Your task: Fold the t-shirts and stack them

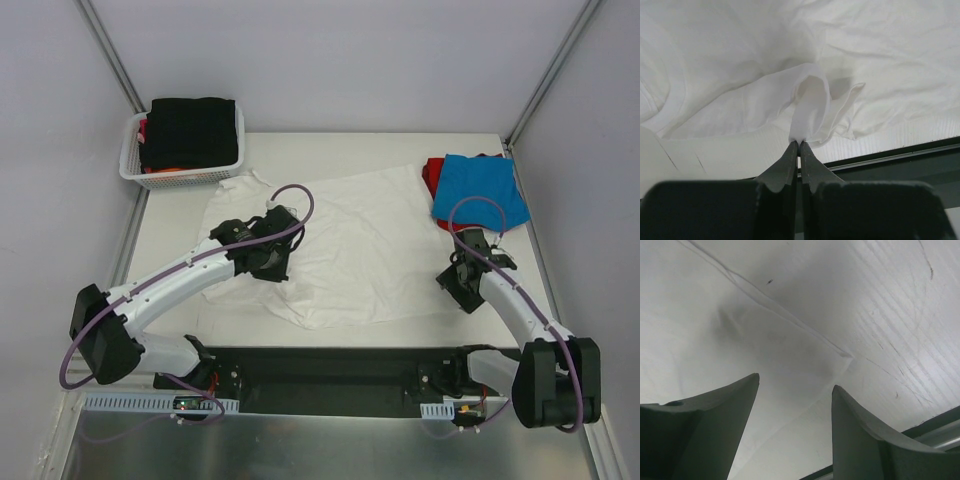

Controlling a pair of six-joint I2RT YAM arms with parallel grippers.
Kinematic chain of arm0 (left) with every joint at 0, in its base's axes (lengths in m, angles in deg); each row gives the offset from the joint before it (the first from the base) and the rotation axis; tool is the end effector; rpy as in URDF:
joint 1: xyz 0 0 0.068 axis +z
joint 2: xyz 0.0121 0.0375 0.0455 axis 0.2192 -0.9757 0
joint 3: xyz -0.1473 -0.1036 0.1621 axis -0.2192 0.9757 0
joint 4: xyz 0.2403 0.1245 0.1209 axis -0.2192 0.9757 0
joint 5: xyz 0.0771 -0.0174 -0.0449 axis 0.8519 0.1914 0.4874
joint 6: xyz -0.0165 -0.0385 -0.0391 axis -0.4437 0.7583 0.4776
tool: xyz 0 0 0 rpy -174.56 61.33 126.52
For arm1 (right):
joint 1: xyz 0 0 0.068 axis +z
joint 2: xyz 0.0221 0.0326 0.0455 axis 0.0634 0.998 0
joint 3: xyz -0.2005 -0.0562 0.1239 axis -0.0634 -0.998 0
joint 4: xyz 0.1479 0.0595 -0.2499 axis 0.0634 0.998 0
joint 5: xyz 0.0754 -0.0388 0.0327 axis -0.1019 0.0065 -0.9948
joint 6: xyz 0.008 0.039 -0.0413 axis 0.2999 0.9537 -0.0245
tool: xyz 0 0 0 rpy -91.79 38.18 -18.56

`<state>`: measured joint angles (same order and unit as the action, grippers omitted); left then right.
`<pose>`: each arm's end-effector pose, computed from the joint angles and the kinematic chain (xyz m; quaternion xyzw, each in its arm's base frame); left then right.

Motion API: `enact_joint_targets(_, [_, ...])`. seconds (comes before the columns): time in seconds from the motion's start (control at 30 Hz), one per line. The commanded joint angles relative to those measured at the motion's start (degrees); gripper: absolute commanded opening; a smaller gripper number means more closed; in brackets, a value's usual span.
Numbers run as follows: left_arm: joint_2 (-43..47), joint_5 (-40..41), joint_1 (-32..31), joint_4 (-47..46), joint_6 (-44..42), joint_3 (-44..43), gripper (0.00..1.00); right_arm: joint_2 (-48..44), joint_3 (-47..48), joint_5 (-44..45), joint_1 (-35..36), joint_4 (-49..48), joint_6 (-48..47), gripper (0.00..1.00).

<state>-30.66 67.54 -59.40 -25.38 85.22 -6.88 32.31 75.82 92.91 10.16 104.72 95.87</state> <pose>0.2153 -0.2177 0.2451 0.0996 0.9551 -0.0978 0.2614 0.2402 0.0157 0.1371 0.2939 0.9244 -0.0572 0.2364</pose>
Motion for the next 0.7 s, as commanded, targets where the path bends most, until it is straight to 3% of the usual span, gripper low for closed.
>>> enact_joint_targets(0.0, [-0.3, -1.0, 0.7, -0.2, -1.5, -1.6, 0.00, -3.3, -1.9, -1.2, -1.2, -1.8, 2.5, 0.64])
enact_joint_targets(0.23, [-0.2, -1.7, 0.7, -0.1, -1.2, -1.1, 0.00, -9.8, -4.7, 0.3, -5.6, 1.8, 0.9, 0.64])
enact_joint_targets(0.43, [-0.2, -1.8, 0.7, -0.1, -1.3, -1.1, 0.00, -12.5, -8.2, -3.8, -9.7, 1.6, -1.1, 0.65])
enact_joint_targets(0.5, [-0.2, -1.8, 0.7, 0.0, -1.4, -1.1, 0.00, -12.4, -9.5, -5.0, -9.8, -0.1, -0.8, 0.60])
enact_joint_targets(0.53, [-0.1, -1.8, 0.7, 0.1, -1.4, -1.0, 0.00, -12.5, -9.9, -5.8, -9.8, -0.5, -0.1, 0.48])
enact_joint_targets(0.67, [0.3, -1.6, 0.7, 0.3, -1.4, -0.7, 0.00, -12.5, -10.3, -5.5, -9.8, -1.0, -0.3, 0.46])
